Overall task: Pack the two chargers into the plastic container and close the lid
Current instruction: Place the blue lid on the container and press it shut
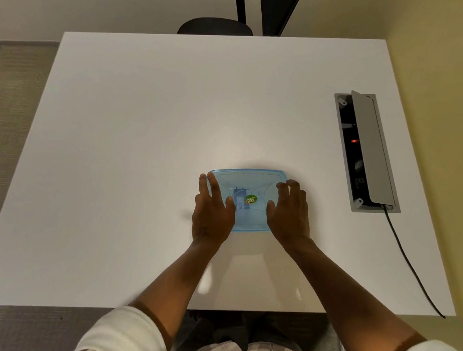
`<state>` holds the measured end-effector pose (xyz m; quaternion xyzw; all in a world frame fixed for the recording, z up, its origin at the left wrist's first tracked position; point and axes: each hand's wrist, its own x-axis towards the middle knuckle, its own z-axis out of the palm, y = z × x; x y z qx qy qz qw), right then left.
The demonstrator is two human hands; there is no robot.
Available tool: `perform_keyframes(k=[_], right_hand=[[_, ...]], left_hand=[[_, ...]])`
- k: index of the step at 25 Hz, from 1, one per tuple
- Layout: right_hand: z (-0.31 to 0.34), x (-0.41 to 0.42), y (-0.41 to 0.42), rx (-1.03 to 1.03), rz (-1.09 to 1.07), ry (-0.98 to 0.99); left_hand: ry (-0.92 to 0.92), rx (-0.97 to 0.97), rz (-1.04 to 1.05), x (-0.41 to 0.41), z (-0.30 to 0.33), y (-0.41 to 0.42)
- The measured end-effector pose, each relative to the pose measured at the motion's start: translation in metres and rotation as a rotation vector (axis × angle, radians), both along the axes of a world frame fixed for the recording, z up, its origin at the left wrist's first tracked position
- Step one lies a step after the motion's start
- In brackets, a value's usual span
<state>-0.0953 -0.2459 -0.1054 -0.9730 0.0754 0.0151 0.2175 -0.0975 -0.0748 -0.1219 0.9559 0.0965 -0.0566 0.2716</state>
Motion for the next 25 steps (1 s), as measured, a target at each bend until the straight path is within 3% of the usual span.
perform_keyframes(k=[14,20,25], right_hand=[[-0.016,0.026,0.008,-0.076,0.106,-0.078],[-0.021,0.019,0.006,0.303,-0.070,-0.104],[-0.015,0.020,0.002,0.370,-0.091,-0.095]], left_hand=[[0.045,-0.013,-0.035,0.006,-0.002,0.008],[0.001,-0.125,-0.017,0.004,-0.005,0.009],[-0.013,-0.196,0.003,0.004,-0.009,0.009]])
